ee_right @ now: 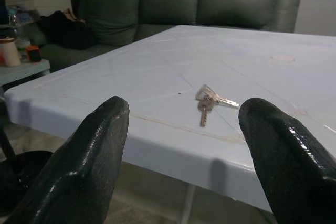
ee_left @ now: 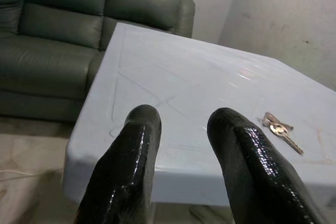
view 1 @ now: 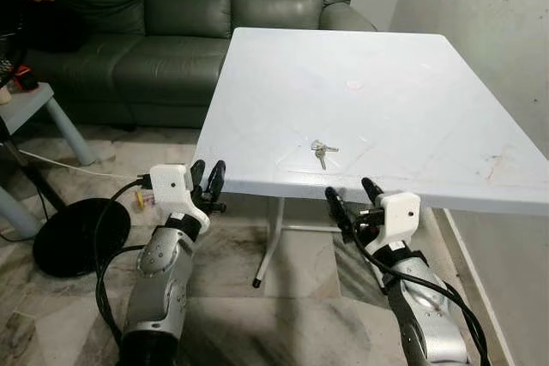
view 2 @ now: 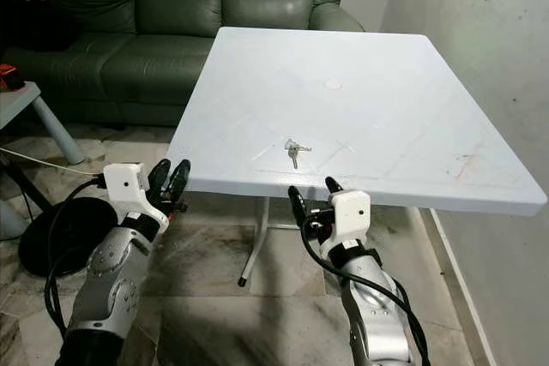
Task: Hang keys on a hook
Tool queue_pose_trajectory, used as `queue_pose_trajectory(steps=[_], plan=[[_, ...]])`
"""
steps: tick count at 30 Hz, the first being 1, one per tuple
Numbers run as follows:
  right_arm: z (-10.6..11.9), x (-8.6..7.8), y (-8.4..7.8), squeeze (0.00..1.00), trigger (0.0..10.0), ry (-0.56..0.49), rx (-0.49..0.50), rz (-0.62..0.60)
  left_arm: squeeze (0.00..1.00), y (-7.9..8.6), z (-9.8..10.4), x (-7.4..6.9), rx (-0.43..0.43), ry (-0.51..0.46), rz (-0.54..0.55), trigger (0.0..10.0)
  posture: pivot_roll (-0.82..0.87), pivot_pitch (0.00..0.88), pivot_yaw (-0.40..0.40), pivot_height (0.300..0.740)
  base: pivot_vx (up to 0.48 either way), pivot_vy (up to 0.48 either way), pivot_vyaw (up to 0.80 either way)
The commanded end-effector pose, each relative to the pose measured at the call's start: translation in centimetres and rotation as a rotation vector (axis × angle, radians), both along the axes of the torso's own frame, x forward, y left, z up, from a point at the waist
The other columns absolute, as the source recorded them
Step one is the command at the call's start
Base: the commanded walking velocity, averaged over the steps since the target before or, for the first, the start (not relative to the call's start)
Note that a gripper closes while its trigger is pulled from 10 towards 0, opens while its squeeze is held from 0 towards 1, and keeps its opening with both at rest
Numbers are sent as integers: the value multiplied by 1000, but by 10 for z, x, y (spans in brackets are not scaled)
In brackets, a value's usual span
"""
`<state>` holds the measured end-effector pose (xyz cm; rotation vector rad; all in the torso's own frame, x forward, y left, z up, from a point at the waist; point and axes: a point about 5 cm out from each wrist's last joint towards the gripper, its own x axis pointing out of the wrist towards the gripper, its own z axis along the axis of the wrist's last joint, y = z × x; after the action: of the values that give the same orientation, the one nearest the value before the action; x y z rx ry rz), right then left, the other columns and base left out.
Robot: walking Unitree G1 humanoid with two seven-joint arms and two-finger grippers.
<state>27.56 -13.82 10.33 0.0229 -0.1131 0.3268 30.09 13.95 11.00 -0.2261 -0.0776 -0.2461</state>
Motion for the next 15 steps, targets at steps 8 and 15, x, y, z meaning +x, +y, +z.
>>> queue_pose_trajectory(steps=[8,15], plan=[[6,0,-3,0,10000,-1,-29,2,0,0,6,-5,9,-2,-33,10000,129,17,-32,740,412,0,0],[6,0,-3,0,10000,0,-37,9,0,0,6,-7,2,6,-37,10000,131,21,-32,740,472,0,0]])
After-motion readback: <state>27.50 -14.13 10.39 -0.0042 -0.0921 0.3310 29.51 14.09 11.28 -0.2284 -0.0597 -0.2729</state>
